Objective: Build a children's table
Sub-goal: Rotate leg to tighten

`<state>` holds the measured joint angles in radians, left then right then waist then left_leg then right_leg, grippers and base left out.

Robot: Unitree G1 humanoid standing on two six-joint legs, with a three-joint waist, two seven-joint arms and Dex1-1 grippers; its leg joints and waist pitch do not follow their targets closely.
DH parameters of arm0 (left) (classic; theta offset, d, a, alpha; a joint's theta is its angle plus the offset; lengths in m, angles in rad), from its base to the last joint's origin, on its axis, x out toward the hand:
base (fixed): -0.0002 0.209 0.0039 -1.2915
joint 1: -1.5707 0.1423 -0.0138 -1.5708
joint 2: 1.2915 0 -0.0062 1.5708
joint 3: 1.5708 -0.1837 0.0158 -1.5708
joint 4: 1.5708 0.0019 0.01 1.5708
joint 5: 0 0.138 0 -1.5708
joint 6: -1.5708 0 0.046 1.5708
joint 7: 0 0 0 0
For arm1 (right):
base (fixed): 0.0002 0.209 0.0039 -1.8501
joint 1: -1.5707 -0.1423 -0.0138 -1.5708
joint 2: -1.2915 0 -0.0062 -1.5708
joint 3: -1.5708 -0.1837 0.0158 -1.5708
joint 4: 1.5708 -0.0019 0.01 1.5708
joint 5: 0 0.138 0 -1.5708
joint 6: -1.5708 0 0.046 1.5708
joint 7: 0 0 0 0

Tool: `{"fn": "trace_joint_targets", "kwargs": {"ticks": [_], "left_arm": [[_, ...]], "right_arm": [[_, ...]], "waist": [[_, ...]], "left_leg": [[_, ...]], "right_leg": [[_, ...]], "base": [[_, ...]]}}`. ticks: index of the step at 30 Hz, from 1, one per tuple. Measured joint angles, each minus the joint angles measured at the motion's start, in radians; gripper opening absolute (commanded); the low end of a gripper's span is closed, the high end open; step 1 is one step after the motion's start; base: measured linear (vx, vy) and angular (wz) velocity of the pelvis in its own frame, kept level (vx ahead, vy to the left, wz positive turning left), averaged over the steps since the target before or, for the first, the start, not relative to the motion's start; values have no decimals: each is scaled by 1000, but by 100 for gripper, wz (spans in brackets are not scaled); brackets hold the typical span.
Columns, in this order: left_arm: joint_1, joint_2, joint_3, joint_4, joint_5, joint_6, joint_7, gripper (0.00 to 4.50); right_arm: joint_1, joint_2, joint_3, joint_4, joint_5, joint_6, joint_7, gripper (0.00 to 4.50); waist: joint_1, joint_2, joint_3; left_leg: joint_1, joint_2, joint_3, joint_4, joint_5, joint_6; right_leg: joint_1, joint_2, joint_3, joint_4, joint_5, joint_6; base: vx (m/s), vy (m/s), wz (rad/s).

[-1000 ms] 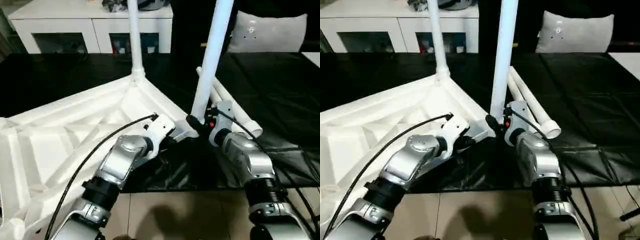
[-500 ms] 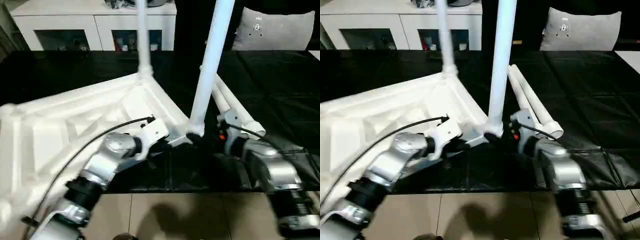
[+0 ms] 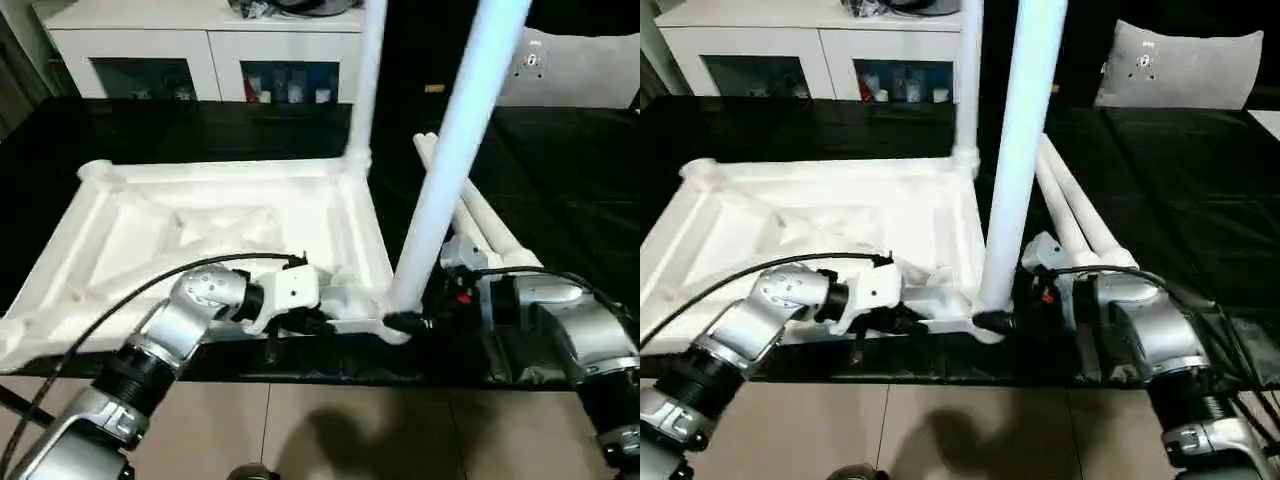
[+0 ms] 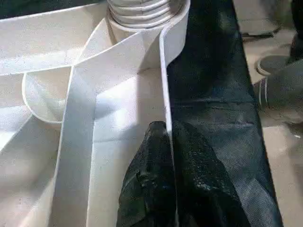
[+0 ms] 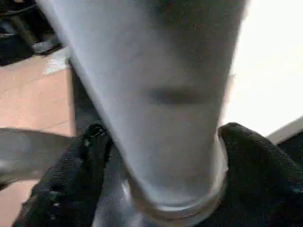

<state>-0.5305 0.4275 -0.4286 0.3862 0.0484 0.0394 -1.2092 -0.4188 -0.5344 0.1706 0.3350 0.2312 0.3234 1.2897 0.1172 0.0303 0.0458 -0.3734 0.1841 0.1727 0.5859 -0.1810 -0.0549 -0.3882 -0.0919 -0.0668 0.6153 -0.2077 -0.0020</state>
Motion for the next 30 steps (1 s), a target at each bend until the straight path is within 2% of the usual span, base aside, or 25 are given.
{"fn": "trace_joint_targets", "kwargs": {"ticks": [10,15,18,21,24,26,30], "left_arm": [[-14,18,-4,45,-9,-66,-52,0],[-12,19,-4,45,-12,-66,-54,0],[-6,18,-1,40,-19,-54,-57,0],[17,10,18,12,-32,4,-49,0],[31,-12,58,-11,-22,126,27,0],[31,-53,81,-12,-14,198,99,0],[23,-187,117,7,8,293,289,0]], "right_arm": [[-7,-9,15,2,9,22,49,267],[-4,-5,13,2,11,26,49,259],[24,8,-6,-19,21,54,39,259],[59,40,-24,-60,42,89,-13,259],[69,130,-69,-56,32,96,-177,258],[68,195,-113,-45,21,104,-307,258],[40,295,-189,-5,-23,98,-557,257]], "waist": [[2,0,0],[2,1,-1],[3,1,-1],[-1,4,-3],[-20,6,-4],[-33,7,-4],[-40,8,-5]], "left_leg": [[2,1,0,0,0,0],[2,1,0,0,0,0],[3,1,0,0,0,0],[4,2,1,-1,0,0],[8,2,1,0,1,-2],[9,2,1,0,2,-3],[11,1,1,0,2,-3]], "right_leg": [[2,0,0,0,0,0],[2,0,-1,1,0,0],[3,0,-1,0,0,0],[3,0,-1,0,0,0],[5,1,0,3,0,-1],[5,1,1,2,0,-1],[6,1,2,-1,-1,2]], "base": [[0,0,0],[0,0,0],[0,0,0],[0,0,0],[0,0,0],[0,0,0],[0,0,0]]}}
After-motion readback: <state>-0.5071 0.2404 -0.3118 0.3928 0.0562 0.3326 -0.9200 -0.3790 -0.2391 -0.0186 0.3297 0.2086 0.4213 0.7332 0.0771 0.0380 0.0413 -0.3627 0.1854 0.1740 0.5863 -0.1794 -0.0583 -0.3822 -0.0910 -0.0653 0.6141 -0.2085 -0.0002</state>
